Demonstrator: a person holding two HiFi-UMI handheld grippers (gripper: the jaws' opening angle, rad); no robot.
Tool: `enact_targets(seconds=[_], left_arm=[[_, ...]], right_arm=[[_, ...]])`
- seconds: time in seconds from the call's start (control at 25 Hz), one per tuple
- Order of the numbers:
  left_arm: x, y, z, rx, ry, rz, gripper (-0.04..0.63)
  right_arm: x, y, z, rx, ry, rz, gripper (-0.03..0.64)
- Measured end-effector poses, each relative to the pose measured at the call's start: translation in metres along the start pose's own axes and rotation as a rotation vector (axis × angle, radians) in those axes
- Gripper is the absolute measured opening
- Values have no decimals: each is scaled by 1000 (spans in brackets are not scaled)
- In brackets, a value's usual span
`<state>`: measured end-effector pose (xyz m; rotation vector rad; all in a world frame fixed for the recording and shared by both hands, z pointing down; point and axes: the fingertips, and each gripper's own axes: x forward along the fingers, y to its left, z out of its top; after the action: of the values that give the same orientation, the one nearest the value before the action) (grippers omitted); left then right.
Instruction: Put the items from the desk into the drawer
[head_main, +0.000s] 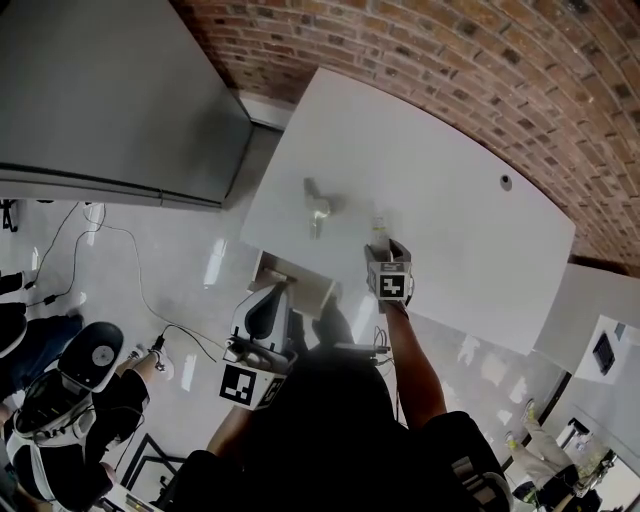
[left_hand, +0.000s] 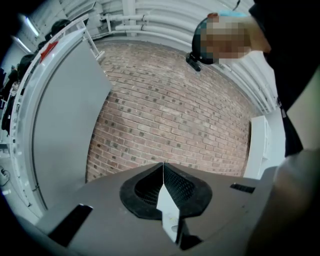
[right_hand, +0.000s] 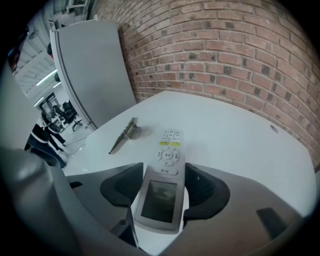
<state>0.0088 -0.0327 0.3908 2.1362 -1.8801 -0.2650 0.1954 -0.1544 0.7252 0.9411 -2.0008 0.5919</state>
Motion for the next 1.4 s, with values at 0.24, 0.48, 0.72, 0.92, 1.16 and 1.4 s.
enact_targets(seconds=[0.24,0.48,0.72,0.92,1.16,1.4], left_arm=[[-23,-4,0,8,-22,64,5],[-51,3,-4,6,-38,135,5],[-75,24,-11,-4,-7,188,5],[-94,50,-15,-2,3,209,5],[-121,74,-29,-21,13,198,5],[-135,94,-47,-54,17,171,5]], right_arm=[[-27,40,3,-92,-48,97,253],[-45,92,-2,-228,-71,210,253],[-63,157,-10,-352,-90,344,253],[-68,216,-27,-453,-70,454,253],[-57,256,-72,-536,7,491,253],[-19,262,-115,-550,87,454,253]])
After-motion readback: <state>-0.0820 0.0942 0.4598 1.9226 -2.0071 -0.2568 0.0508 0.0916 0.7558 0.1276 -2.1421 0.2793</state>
